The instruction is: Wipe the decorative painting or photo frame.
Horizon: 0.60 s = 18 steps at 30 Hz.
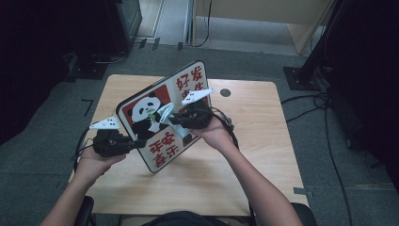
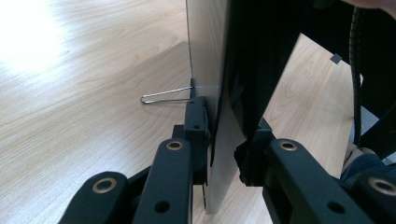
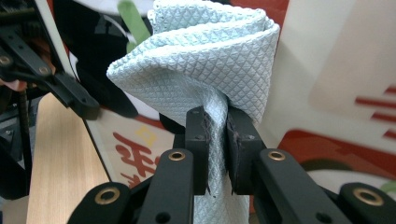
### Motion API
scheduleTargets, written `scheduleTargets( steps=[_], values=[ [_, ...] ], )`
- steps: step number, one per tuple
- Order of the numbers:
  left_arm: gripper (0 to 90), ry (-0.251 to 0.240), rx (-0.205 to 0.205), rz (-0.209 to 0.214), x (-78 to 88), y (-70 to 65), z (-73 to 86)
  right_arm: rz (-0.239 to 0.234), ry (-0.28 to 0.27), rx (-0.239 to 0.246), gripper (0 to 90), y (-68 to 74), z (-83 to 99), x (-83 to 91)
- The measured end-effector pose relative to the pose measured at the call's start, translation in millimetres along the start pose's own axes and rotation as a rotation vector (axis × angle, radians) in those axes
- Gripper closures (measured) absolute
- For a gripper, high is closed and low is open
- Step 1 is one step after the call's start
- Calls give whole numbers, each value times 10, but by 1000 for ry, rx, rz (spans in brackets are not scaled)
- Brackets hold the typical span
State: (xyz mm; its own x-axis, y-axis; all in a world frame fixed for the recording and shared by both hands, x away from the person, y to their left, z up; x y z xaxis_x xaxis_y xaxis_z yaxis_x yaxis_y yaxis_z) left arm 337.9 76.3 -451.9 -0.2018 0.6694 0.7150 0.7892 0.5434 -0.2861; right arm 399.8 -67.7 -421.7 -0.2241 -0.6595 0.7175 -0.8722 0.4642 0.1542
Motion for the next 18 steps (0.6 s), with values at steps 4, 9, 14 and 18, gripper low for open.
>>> scheduleTargets(
  steps=[4, 9, 14, 18],
  values=[
    [771, 0, -1, 0, 0, 0, 0, -4, 2, -10, 807, -6, 85, -52],
    [771, 0, -3, -1, 0, -1, 1, -8, 7, -21, 807, -13, 191, -114],
    [770, 2, -5, 0, 1, -5, 2, -17, 23, -43, 807, -9, 333, -199],
    [770, 3, -5, -1, 2, -4, 2, -25, 30, -49, 807, -11, 436, -267]
  ],
)
Point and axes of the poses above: each handheld gripper's, and its own axes: x roughly backward along the jaws, z roughly out of its underside, y roughly to its left, the point moved 10 cm from there along -x, roughly forward along the jaws, and after that the axes turned 12 degrees about y, right-handed, at the moved point
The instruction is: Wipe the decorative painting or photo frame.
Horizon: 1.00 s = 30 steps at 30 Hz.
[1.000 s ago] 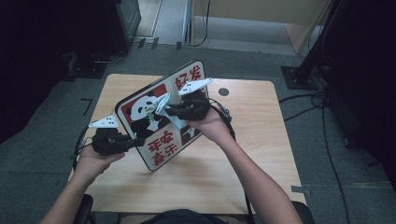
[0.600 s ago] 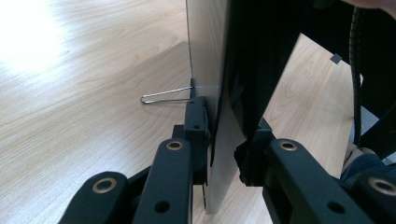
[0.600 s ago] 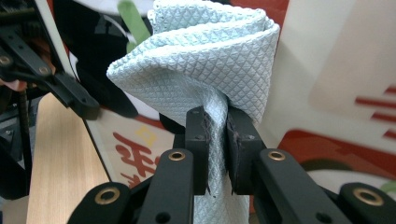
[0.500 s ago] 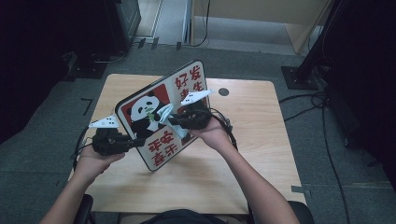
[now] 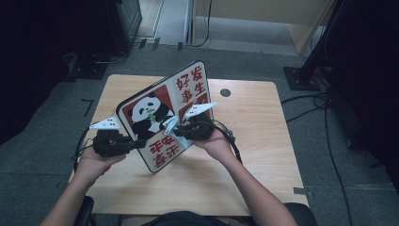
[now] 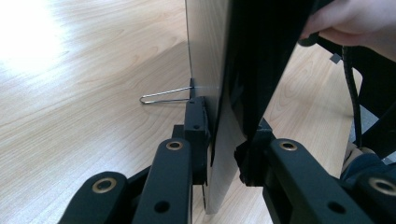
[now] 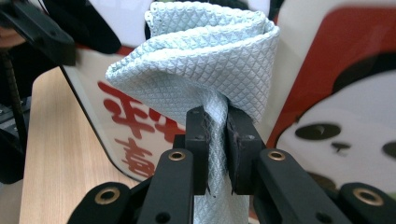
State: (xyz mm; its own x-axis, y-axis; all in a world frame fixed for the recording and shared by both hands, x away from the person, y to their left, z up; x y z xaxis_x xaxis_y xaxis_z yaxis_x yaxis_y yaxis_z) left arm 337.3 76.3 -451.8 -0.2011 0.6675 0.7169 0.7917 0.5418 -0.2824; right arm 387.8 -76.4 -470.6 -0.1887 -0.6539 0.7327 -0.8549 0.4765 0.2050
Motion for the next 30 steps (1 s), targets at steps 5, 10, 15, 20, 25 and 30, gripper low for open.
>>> scheduleTargets(
  steps=[5, 10, 15, 20, 25, 30],
  values=[
    [771, -1, -1, -1, 0, 0, 0, -2, 12, -11, 807, -6, 105, -66],
    [768, 1, 1, 3, -2, -5, 1, 0, 17, -10, 807, -15, 210, -132],
    [768, 1, 0, 2, -2, -5, 1, 1, 11, -20, 807, -29, 330, -210],
    [767, 1, -2, 3, -1, -5, 2, -3, 36, -44, 807, -42, 491, -311],
    [767, 0, -2, 2, -3, -8, 1, 1, 87, -42, 807, -72, 676, -421],
    [768, 0, -2, 2, -2, -5, 0, -14, 88, -60, 807, -102, 772, -480]
  ],
)
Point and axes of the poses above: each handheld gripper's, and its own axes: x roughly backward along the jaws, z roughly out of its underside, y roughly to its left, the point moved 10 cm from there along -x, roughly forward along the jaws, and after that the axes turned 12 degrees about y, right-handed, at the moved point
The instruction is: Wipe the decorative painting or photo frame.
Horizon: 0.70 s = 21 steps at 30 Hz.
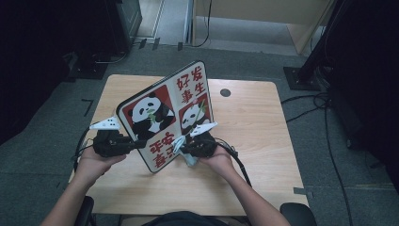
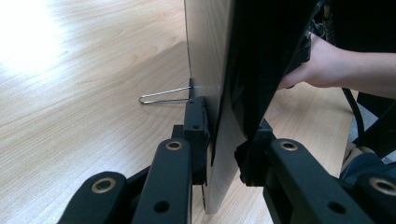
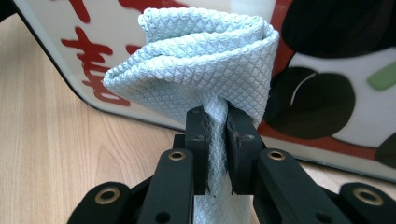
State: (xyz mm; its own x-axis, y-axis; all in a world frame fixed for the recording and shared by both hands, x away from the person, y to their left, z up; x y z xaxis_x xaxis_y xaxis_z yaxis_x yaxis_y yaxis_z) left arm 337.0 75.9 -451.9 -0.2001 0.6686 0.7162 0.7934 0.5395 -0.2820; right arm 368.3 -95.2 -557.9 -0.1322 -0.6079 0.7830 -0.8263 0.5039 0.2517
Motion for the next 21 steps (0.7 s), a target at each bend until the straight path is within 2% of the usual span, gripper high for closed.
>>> scheduleTargets(
  steps=[6, 12, 17, 21],
  values=[
    [766, -1, 4, 5, 0, 1, 0, -5, 35, -10, 808, -2, 56, -43],
    [765, -1, 8, 9, -1, 3, 0, -10, 55, -14, 810, 20, 40, 22],
    [765, -1, 7, 7, -1, 2, 0, 0, 17, -16, 811, 34, -95, 184],
    [764, 0, 8, 7, 0, 1, -1, 5, -22, -1, 810, 90, -290, 357]
  ],
)
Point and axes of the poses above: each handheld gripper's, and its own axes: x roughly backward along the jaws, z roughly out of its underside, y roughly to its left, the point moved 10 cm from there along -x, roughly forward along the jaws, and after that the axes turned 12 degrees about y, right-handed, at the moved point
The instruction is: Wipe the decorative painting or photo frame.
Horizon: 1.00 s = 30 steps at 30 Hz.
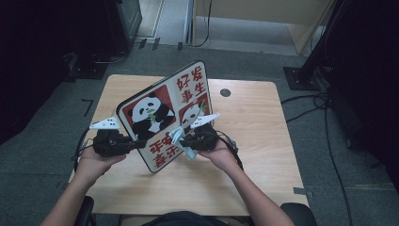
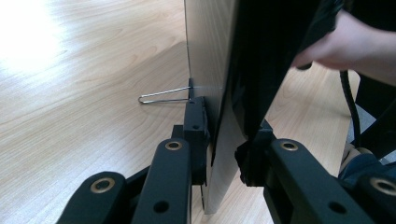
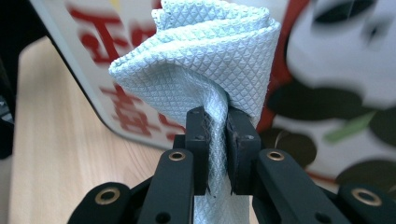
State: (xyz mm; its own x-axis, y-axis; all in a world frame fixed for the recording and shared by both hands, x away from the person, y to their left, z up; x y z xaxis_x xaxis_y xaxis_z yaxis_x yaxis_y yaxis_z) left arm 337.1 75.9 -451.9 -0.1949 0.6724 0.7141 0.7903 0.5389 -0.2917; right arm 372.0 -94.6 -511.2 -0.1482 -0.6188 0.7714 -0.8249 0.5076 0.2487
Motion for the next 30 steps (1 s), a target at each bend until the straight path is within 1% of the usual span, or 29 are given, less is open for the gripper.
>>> scheduleTargets(
  steps=[5, 12, 18, 21, 25, 28, 30],
  values=[
    [763, -2, 0, 3, -1, 2, 1, 3, -35, 30, 810, 76, -315, 233],
    [763, -1, 0, 4, -1, 2, 0, 25, -70, 102, 809, 241, -802, 594],
    [763, -2, 0, 6, -1, 1, 1, 51, -95, 166, 809, 398, -1227, 852],
    [765, -5, 1, 2, -1, 4, -2, 57, -104, 195, 809, 487, -1420, 944],
    [767, -5, 0, 1, 0, 6, -2, 67, -120, 235, 808, 576, -1624, 1013],
    [768, -4, 0, -4, 2, 9, 0, 78, -107, 247, 808, 586, -1694, 984],
    [770, -2, 0, -3, 6, 10, 5, 78, -107, 252, 808, 587, -1695, 960]
  ],
)
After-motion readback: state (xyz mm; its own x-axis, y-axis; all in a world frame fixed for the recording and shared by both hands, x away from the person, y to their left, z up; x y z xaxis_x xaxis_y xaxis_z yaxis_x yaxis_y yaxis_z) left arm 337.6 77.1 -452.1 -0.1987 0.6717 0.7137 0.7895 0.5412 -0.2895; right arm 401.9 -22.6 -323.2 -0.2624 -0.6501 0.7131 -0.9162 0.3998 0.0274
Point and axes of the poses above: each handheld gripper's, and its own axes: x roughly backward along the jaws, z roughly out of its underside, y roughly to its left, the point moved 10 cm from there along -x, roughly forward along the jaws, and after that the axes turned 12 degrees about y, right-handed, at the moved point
